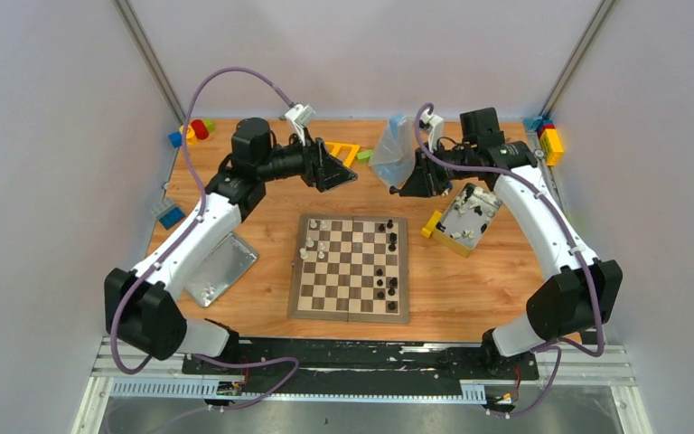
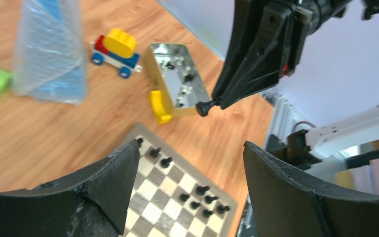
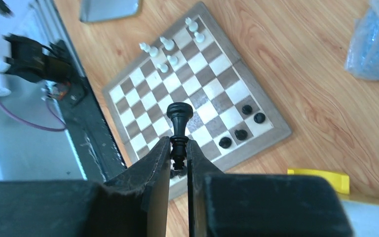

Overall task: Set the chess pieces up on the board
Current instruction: Place the chess piece on the chessboard.

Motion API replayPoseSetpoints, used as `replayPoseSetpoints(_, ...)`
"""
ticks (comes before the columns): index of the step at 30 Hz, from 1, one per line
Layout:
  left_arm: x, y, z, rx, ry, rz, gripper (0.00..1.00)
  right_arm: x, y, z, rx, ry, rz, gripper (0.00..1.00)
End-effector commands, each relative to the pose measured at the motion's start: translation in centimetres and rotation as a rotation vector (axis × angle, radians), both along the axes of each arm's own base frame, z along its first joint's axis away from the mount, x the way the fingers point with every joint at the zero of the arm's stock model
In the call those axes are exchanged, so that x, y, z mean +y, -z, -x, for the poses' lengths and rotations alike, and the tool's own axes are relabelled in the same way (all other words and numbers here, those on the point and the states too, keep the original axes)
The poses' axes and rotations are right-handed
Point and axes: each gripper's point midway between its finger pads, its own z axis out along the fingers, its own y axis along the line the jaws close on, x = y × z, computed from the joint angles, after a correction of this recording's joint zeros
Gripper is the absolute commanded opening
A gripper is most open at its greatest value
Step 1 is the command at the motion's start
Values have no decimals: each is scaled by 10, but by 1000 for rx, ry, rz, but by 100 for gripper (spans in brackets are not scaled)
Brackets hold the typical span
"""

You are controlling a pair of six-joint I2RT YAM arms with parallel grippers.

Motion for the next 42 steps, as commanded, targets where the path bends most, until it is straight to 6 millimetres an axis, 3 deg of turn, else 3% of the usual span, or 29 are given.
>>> replayPoseSetpoints(1, 40, -5, 2, -148, -81, -210, 85, -15, 11, 16, -87, -27, 266, 1)
replayPoseSetpoints(6, 84, -11, 0, -185, -217, -341, 99, -14, 42, 29, -59, -96, 473, 1)
replayPoseSetpoints(16, 147, -6, 3, -230, -423, -584, 100, -13, 91, 49, 23, -283, 826, 1)
replayPoseSetpoints(28, 161, -10, 15, -239, -459, -596, 100, 3, 131, 57, 111, -464, 1054, 1)
replayPoseSetpoints(42, 162, -9, 18, -242, -453, -597, 100, 9, 157, 63, 138, -542, 1154, 2)
